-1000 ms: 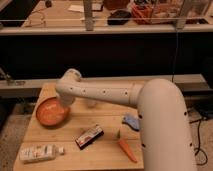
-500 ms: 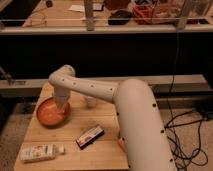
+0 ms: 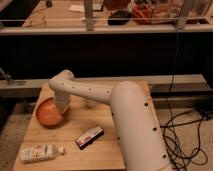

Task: Push the ceramic bowl across the table

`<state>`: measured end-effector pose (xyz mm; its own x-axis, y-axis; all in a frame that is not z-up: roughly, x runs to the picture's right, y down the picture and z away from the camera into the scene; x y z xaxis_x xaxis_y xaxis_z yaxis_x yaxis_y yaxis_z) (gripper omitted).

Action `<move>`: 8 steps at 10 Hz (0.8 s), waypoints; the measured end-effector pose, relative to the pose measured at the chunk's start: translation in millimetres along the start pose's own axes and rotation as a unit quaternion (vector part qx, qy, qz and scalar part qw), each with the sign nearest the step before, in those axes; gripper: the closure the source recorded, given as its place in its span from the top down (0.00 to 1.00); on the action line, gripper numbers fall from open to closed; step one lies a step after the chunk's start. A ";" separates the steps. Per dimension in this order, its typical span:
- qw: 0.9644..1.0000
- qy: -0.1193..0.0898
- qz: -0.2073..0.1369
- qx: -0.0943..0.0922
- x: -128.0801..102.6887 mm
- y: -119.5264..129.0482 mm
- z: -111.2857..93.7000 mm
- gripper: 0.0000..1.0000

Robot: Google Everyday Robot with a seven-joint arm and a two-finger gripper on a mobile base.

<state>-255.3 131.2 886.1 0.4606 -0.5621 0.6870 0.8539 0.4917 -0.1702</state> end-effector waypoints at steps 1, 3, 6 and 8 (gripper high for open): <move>1.000 -0.002 0.006 0.003 -0.9 5.4 -1.6 0.00; 1.000 -0.012 0.024 0.006 8.3 35.6 -8.1 0.00; 0.999 -0.026 0.041 0.007 24.1 83.1 -16.6 0.00; 0.997 -0.039 0.062 0.008 27.4 127.2 -25.5 0.00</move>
<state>-127.8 161.4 865.3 0.5410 -0.4429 0.7149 0.7878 0.5646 -0.2462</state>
